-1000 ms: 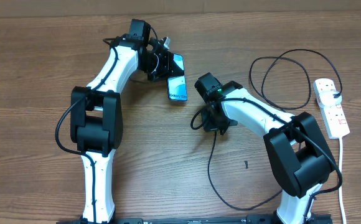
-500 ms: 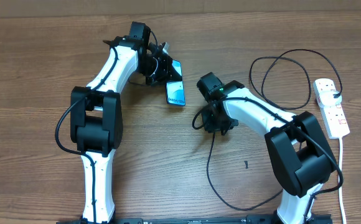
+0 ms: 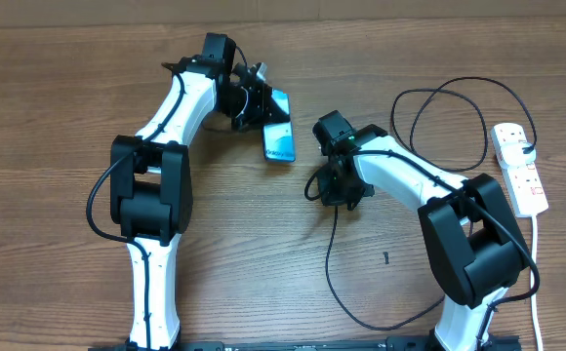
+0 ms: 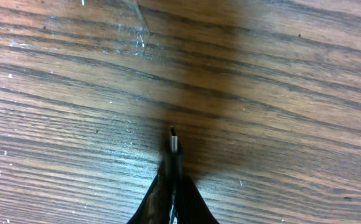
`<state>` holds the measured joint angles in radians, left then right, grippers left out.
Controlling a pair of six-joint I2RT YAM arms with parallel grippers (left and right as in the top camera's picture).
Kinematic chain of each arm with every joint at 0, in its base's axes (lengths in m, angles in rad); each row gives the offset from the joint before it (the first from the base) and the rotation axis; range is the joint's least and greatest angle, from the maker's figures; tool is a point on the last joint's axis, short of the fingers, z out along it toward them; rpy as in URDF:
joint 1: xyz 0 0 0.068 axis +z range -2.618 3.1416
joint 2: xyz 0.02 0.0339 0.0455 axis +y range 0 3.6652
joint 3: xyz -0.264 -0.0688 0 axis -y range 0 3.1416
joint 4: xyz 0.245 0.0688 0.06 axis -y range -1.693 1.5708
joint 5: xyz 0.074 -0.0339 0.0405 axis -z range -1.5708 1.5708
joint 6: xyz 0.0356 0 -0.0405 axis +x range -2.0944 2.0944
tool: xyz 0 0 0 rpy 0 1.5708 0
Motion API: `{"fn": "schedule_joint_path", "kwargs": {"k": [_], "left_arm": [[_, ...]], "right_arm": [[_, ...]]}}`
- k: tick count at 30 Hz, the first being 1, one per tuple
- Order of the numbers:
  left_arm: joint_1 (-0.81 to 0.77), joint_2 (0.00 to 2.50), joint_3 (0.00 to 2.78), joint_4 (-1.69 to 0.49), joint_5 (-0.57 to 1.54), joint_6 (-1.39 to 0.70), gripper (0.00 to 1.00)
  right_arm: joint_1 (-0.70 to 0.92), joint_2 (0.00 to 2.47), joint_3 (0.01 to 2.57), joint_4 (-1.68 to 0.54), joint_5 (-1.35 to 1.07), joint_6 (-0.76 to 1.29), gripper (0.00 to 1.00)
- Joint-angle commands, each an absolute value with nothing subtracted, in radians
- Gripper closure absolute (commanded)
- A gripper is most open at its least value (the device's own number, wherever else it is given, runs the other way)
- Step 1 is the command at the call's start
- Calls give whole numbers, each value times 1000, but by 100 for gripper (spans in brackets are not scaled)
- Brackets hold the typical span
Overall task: Plug charger to phone and switch on socket
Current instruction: 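Lift and turn the phone with the left gripper, screen facing right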
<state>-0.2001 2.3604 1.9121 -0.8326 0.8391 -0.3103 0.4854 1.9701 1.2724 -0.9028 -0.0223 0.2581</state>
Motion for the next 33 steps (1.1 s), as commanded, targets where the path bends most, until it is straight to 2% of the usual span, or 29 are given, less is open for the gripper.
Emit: {"fn": "schedule_joint_path", "kwargs": {"k": [1, 6, 13, 16, 20, 33], "left_arm": [[-194, 2347, 1932, -747, 1150, -292, 96], [-193, 2347, 1932, -529, 1394, -430, 96], [-193, 2346, 1933, -321, 1476, -763, 96], [-197, 2339, 1933, -297, 1476, -863, 96], [-209, 2307, 1933, -302, 1491, -904, 96], [-225, 2192, 1933, -257, 1450, -921, 96]], "right_arm": [[453, 1941, 1279, -928, -83, 205, 96], [375, 1796, 1300, -926, -342, 147, 96], [273, 1713, 1300, -925, -762, 36, 96], [252, 1713, 1290, -918, -925, -23, 96], [251, 1713, 1284, -934, -1042, -80, 96], [233, 1713, 1283, -812, -1312, -28, 96]]}}
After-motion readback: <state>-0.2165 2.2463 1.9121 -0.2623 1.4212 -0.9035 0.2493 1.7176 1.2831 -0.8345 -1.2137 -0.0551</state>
